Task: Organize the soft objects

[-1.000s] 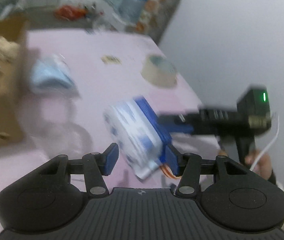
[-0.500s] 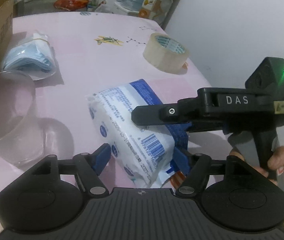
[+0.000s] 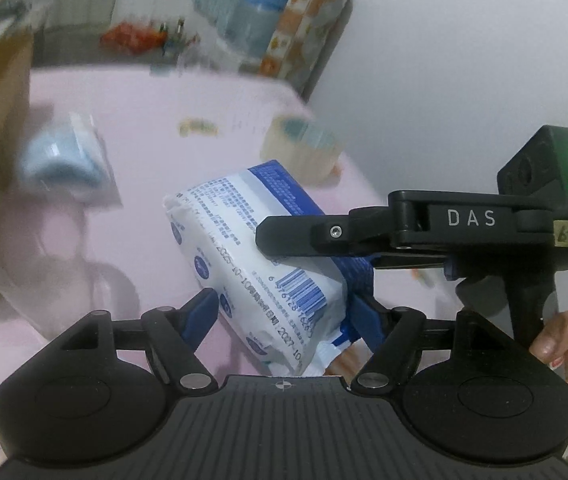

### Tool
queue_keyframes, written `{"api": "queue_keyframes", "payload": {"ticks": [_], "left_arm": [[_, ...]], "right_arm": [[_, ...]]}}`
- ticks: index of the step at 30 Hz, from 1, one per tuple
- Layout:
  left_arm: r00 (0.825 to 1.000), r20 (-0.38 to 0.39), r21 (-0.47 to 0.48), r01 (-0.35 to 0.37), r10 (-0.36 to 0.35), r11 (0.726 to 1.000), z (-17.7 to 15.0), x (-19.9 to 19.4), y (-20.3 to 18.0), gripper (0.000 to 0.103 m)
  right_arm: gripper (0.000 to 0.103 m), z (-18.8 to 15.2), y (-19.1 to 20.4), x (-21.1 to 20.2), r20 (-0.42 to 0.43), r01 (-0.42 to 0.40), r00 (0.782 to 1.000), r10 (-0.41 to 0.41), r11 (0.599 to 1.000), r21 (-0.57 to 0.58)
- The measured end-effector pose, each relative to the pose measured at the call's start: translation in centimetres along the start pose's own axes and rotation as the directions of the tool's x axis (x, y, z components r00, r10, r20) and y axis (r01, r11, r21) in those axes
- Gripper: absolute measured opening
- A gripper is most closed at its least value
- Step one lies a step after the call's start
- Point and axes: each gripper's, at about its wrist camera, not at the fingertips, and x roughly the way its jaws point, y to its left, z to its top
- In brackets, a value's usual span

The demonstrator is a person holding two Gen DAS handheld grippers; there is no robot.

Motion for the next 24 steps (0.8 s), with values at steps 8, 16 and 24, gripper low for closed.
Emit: {"api": "queue_keyframes", "payload": {"ticks": [8, 16, 24], "left_arm": [[0.974, 0.224, -0.048, -0.030, 0.040, 0.998, 2.8, -9.6, 1.9, 0.072], [0.918, 0.340, -0.209, -0.139, 0.205, 0.968, 5.6, -15.2, 8.6, 0.072], [0.946, 0.261, -0.396, -0.076, 0.192, 0.915, 7.7, -12.4, 17.1, 0.072]], "right_arm": [[0.064, 3.9, 10.1, -0.2, 0.023, -0.101, 0.994, 0.108, 0.973, -0.206], [0.064, 8.7, 18.8, 8.6, -0.123, -0.257, 0.965, 0.230, 0.921, -0.293], [0.063, 11.8, 21.1, 18.3, -0.264, -0.139, 0.963, 0.056, 0.941, -0.309]]}}
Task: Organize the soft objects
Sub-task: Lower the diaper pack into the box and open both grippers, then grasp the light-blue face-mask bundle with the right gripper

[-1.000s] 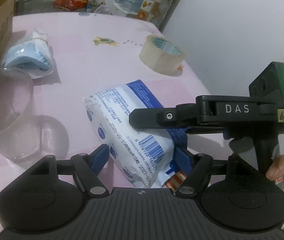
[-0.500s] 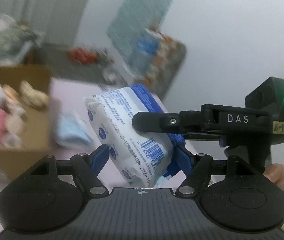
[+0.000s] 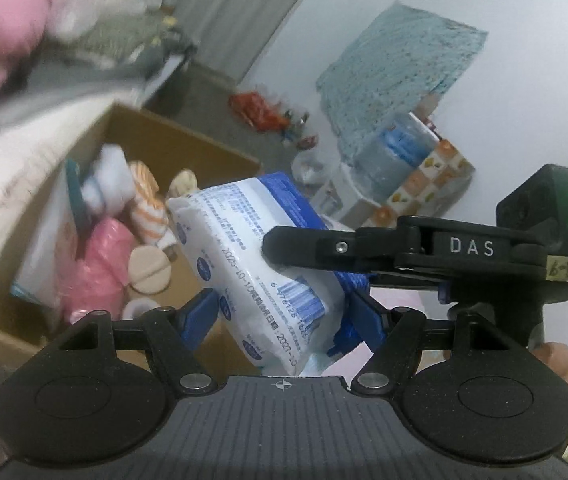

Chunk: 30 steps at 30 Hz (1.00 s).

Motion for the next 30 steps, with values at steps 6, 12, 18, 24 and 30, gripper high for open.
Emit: {"api": "queue_keyframes", "payload": {"ticks": [6, 12, 18, 24, 30], "left_arm": [[0.985, -0.099, -0.147, 0.127, -0.143, 0.981, 1.0, 4.7, 3.6, 0.072], [0.985, -0.146, -0.263, 0.055, -0.096, 0.963, 1.4, 7.7, 6.7, 0.072], [0.988, -0.127, -0.258, 0.054, -0.089, 0.965, 1.5, 6.4, 6.9, 0.072], [0.992, -0.108, -0.241, 0.039, -0.066, 0.970, 1.9, 6.4, 7.3, 0.072], [0.997, -0.058, -0.209, 0.030, -0.043, 0.977, 1.8, 5.5, 6.8, 0.072]], "right_arm": [[0.063, 1.6, 0.3, 2.7, -0.067, 0.225, 0.971, -0.231, 0.971, -0.085], [0.061, 2.0, 0.3, 5.5, -0.109, 0.300, 0.943, -0.314, 0.946, -0.123], [0.061, 2.2, 1.3, 5.3, -0.084, 0.283, 0.951, -0.297, 0.947, -0.150], [0.061, 2.4, 1.2, 2.1, -0.012, 0.254, 0.966, -0.257, 0.959, -0.122], [0.062, 1.5, -1.6, -2.9, 0.073, 0.247, 0.967, -0.244, 0.968, -0.047]]}}
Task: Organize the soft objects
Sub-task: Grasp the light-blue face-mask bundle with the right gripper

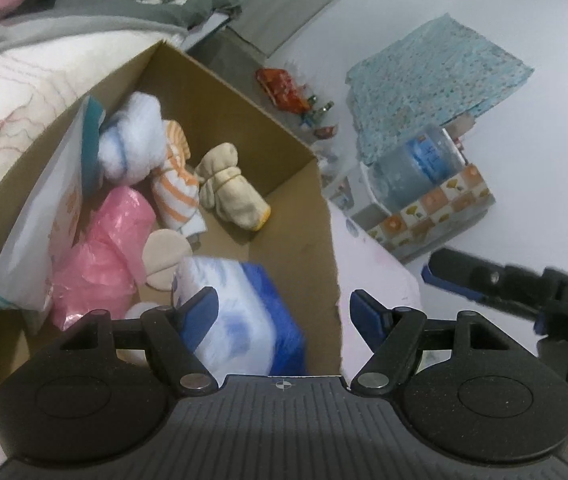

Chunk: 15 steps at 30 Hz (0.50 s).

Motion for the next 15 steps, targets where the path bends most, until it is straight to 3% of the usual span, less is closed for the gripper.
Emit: {"api": "queue_keyframes", "payload": {"ticks": [7, 15], "left_arm": [[0.999, 0.032, 0.049, -0.020, 0.019, 0.999, -0.6, -0.8, -1.3, 0.073], [0.995, 0.054, 0.110, -0.088, 0.082, 0.990, -1.9, -1.9, -2.1, 0.095]], "right_arm": [[0.062, -2.6, -6.0, 1.1, -0.060, 0.021, 0.998, -0.013, 0.991, 0.135], [0.063, -5.1, -11.1, 6.9, -0.204, 0.026, 0.979, 0.030, 0.963, 0.269]]}}
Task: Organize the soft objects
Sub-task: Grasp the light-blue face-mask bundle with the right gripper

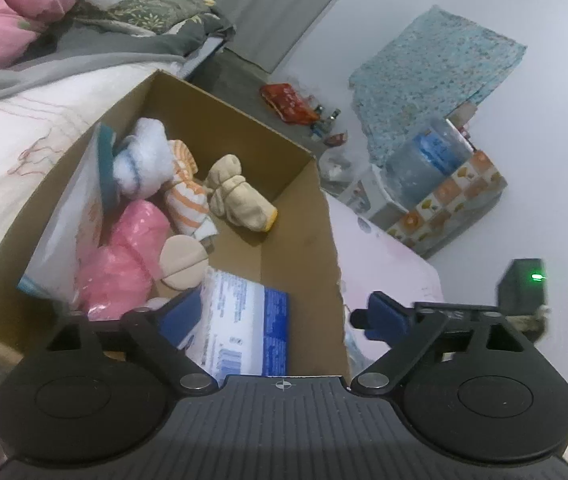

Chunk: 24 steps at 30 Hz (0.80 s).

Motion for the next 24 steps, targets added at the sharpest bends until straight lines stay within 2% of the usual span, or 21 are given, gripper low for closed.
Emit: {"api": "queue_keyframes", "payload": {"ticks": [5, 9, 17, 19, 20, 24], "left_arm": [[1.000, 0.016, -0.001, -0.012, 0.012, 1.000, -0.7, -0.8, 0.1, 0.099], [0.999, 0.030, 0.016, -0.033, 0.032, 0.999, -1.3, -1.4, -0.2, 0.099], [0.996, 0.079, 0.079, -0.057, 0.051, 0.995, -2.1, -3.0, -1.7, 0.100], [0.993, 0.093, 0.094, -0.075, 0.066, 0.993, -2.4, -3.4, -2.0, 0.100], [0.992, 0.100, 0.100, -0.081, 0.071, 0.992, -2.5, -3.6, -2.1, 0.100], [0.989, 0.124, 0.102, -0.096, 0.083, 0.990, -2.9, -4.8, -2.1, 0.100]], "right_arm": [[0.064, 0.0, -2.0, 2.3, -0.039, -0.012, 0.999, 0.015, 0.997, 0.070], [0.074, 0.1, -3.3, 3.1, -0.038, -0.040, 0.998, 0.045, 0.992, 0.122], [0.074, 0.5, -3.3, 3.7, -0.037, -0.059, 0.997, 0.063, 0.993, 0.102], [0.068, 0.3, -2.3, 4.1, -0.041, -0.060, 0.997, 0.062, 0.997, 0.047], [0.052, 0.1, -1.7, 4.2, -0.044, -0.049, 0.998, 0.049, 0.999, 0.010], [0.038, -0.7, -0.3, 3.9, -0.016, -0.021, 1.000, 0.020, 0.998, -0.063]]}}
